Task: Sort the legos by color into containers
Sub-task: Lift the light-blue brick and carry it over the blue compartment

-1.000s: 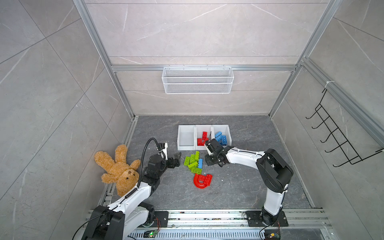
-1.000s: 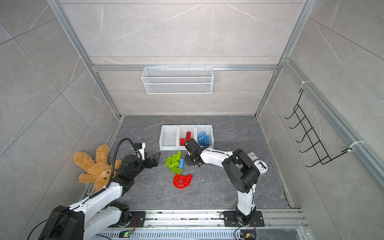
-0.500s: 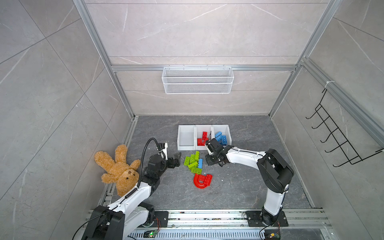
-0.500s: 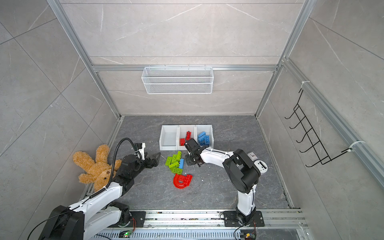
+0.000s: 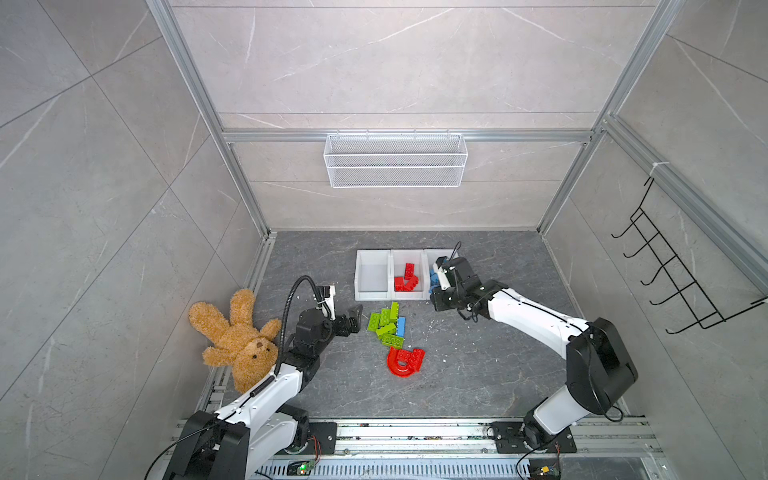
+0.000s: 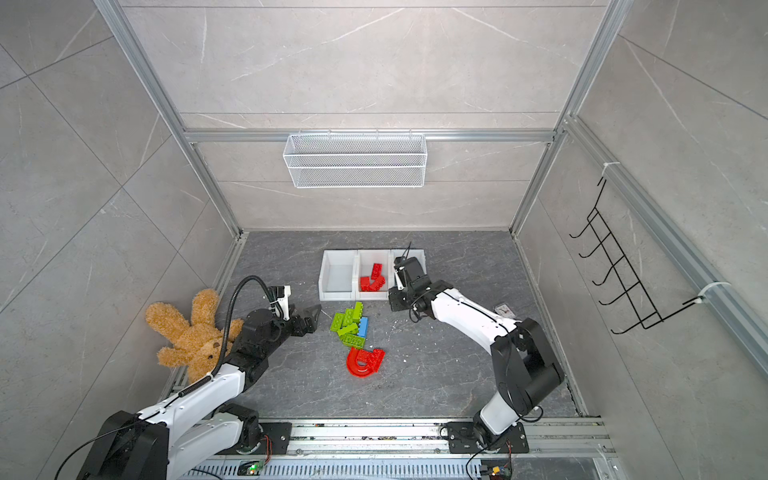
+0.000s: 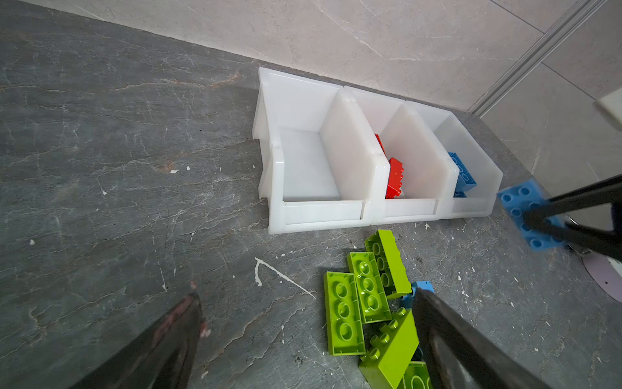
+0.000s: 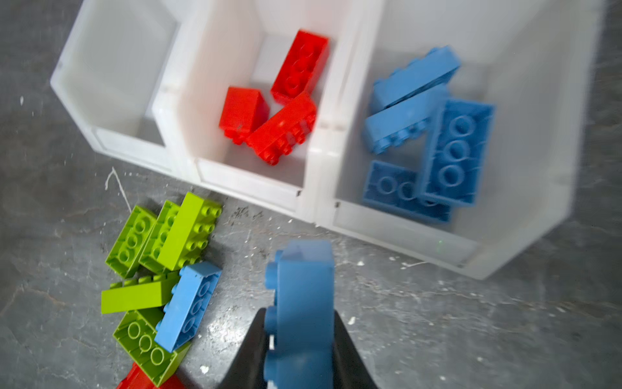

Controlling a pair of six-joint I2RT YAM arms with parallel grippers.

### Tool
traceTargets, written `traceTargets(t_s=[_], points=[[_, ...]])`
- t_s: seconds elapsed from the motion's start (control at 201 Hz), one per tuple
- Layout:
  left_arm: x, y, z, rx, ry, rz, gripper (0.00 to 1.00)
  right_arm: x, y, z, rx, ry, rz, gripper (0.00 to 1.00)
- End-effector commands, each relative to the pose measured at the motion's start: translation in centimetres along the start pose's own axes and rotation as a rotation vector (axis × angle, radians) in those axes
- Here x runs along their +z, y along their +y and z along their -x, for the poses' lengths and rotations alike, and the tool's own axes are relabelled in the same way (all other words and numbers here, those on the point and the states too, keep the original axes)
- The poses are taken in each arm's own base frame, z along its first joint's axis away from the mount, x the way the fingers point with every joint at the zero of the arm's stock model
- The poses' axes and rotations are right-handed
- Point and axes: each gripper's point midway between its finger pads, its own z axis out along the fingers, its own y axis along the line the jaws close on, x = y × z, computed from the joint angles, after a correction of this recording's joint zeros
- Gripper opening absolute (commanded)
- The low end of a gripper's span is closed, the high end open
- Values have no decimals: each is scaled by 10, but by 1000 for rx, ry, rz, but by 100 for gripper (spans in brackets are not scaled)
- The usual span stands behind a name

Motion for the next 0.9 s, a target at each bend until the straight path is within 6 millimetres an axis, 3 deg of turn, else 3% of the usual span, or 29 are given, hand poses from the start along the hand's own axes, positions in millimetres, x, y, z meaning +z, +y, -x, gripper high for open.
traceTargets(t_s=[0.0,0.219,0.498,0.672,0.891], points=[[-2,-7,18,18,-58,-23,99,-3,-14,7,26,-9,40,21],[-3,-6,18,24,-60,-14,99,12,-30,46,45,-34,72,20],[-3,-4,19,27,-62,-4,100,42,-38,76,83,-55,86,21],[-4,-5,18,26,-61,-6,99,61,-37,83,91,-44,116,22],[-4,-4,18,25,-61,-4,99,79,-37,77,108,-7,131,23]])
